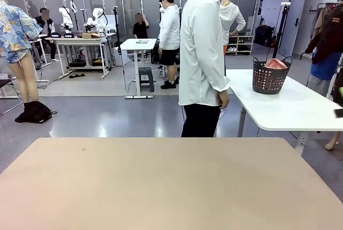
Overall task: Fold the towel.
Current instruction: Grab the top end of the 100 cm Hotel Towel extended by the human.
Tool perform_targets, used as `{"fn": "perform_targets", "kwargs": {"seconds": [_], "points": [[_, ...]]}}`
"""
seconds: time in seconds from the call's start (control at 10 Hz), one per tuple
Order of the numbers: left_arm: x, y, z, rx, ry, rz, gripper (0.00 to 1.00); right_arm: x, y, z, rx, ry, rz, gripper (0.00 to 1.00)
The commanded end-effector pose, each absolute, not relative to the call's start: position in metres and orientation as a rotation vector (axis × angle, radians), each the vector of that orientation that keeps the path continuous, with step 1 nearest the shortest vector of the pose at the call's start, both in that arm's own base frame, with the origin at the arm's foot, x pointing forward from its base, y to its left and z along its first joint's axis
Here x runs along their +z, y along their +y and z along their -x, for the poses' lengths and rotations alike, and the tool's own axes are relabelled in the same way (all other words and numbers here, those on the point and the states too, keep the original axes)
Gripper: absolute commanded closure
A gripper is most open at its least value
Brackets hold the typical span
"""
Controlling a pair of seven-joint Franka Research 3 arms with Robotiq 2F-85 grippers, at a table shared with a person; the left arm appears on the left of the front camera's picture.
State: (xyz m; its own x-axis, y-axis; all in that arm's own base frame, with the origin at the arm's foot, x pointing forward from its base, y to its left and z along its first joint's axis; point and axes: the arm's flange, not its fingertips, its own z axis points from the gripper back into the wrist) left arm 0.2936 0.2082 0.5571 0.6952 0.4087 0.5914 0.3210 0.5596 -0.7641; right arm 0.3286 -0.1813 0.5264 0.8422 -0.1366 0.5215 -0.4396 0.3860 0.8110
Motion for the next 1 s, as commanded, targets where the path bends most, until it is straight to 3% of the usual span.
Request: {"fn": "perform_targets", "kwargs": {"seconds": [0.0,0.9], "points": [[0.545,0.23,-0.282,0.111,-0.922,0.993,0.0,0.51,-0.199,-0.315,0.132,-0.642,-1.201,0.0],[0.541,0.26,-0.261,0.181,-0.945,0.951,0.0,0.506,-0.223,-0.296,0.059,-0.643,-1.183,0.0]]}}
